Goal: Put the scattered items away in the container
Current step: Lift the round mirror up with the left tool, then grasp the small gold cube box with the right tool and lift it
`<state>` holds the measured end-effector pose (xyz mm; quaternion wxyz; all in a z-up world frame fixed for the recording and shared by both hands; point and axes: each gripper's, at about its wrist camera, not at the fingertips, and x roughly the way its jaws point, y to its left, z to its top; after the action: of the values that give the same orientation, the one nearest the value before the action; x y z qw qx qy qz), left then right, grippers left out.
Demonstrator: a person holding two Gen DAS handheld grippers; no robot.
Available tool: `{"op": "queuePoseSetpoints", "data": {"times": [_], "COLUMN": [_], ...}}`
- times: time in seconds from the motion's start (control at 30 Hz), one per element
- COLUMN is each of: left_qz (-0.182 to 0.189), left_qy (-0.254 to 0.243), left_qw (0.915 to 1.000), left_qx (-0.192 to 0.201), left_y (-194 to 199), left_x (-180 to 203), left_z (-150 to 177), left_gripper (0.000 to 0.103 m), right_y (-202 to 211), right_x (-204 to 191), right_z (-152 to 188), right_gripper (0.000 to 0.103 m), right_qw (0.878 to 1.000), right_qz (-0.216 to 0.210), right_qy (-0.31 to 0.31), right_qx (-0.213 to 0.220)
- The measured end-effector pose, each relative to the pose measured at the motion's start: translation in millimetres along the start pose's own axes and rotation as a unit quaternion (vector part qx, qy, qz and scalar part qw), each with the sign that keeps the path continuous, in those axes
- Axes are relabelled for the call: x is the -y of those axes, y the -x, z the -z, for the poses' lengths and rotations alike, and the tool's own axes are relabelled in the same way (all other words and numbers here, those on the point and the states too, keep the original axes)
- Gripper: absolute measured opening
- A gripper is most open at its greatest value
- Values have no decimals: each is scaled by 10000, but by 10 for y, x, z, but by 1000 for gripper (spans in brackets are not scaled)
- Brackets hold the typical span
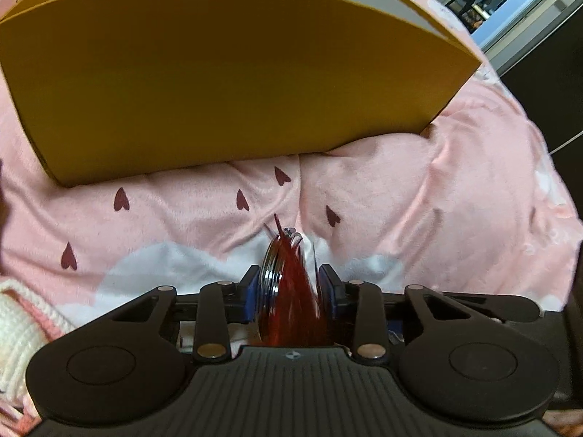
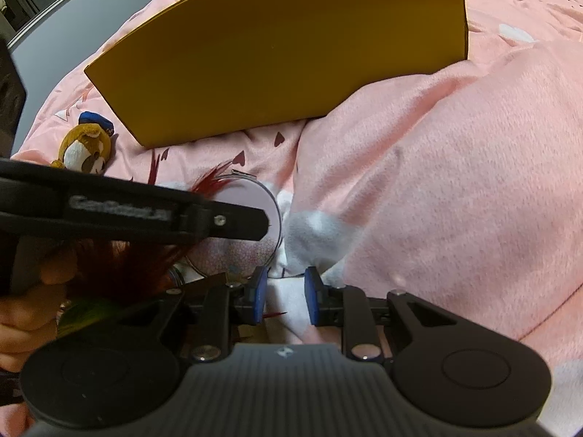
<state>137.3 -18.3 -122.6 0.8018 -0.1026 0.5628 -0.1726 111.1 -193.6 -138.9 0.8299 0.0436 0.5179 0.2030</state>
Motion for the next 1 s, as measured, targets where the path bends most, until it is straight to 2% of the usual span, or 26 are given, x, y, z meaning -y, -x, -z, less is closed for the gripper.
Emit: {"op": "queuePoseSetpoints", "data": {"times": [0.13, 0.23, 0.53, 0.77, 0.9, 1.0], "left_qz": [-131, 29, 59, 52, -60, -204], "left_qy": [61, 103, 215, 356, 441, 485], "left_qw": [9999, 9998, 9965, 9885, 9829, 9785], "left_qx": [44, 168, 810, 1470, 1789, 1995], "left_y": [-34, 35, 456, 918, 1098, 1249], "left_x": [-21, -38, -67, -80, -59, -94], "left_z": [-9, 3, 67, 87, 138, 224], "left_gripper": [29, 16, 15, 15, 16, 16], "right_y": [2, 9, 140, 267, 292, 287], "right_x": [14, 11, -3, -169, -308, -424], "right_z": [7, 4, -28, 21, 75, 127], "right_gripper": [25, 25, 26, 27, 38, 40], "right_qw": [10000, 10000, 9998, 9993, 9980, 9960], "right_qz": [-26, -30, -66, -127, -212, -220], "right_qy": [-38, -46, -105, 277, 581, 869], "right_qx": [4, 24, 179, 211, 115, -14]}}
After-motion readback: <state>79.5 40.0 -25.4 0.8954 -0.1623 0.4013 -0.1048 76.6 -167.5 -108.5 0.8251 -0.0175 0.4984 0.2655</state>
